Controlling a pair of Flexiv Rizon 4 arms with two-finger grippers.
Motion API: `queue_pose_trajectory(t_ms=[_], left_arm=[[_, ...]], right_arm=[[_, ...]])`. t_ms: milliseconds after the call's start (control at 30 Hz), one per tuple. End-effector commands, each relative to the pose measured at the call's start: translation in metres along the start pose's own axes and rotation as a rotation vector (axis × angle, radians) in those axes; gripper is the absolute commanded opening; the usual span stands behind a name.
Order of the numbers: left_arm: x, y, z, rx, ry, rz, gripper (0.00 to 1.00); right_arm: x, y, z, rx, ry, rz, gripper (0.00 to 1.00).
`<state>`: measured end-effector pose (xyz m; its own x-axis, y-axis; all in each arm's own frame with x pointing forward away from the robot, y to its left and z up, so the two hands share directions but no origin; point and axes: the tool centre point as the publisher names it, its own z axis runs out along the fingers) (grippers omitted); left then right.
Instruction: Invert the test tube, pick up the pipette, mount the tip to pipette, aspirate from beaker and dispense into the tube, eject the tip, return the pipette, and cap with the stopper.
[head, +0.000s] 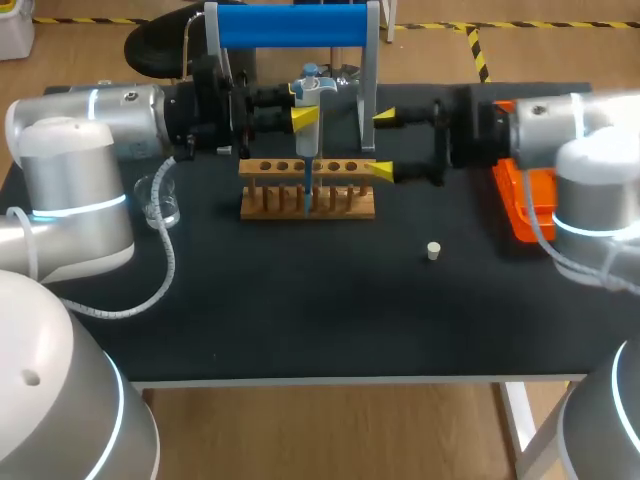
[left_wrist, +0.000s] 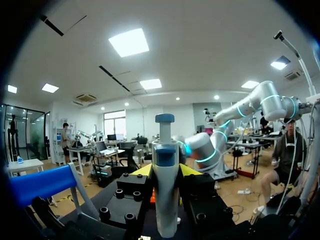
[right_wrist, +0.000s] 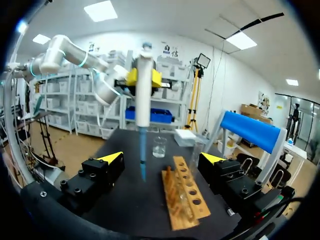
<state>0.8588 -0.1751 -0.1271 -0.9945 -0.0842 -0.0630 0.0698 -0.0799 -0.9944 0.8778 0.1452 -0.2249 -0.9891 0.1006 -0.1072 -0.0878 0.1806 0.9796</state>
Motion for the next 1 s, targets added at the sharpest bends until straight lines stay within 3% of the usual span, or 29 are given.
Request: queue_pose_trajectory(t_ms=[33,300,733,1000], left_arm=[[-0.001,0.0,0.0,0.002,0.003,0.001,0.0],[-0.001,0.0,0.0,0.002,0.003,0.001,0.0],[-0.001,0.0,0.0,0.002,0.003,0.001,0.0],[-0.001,0.0,0.0,0.002,0.003,0.001,0.0]], right_arm=[[0.019,0.01,-0.023,-0.059,0.033,0.008,1.0],[0.03,0.033,0.004,-0.145,0.097,0.036,1.0],[0.023,0.055,0.05,-0.185,0.134,0.077,0.78],[0.026,0.059,0.065,-0.177,0.163,0.082,0.73]])
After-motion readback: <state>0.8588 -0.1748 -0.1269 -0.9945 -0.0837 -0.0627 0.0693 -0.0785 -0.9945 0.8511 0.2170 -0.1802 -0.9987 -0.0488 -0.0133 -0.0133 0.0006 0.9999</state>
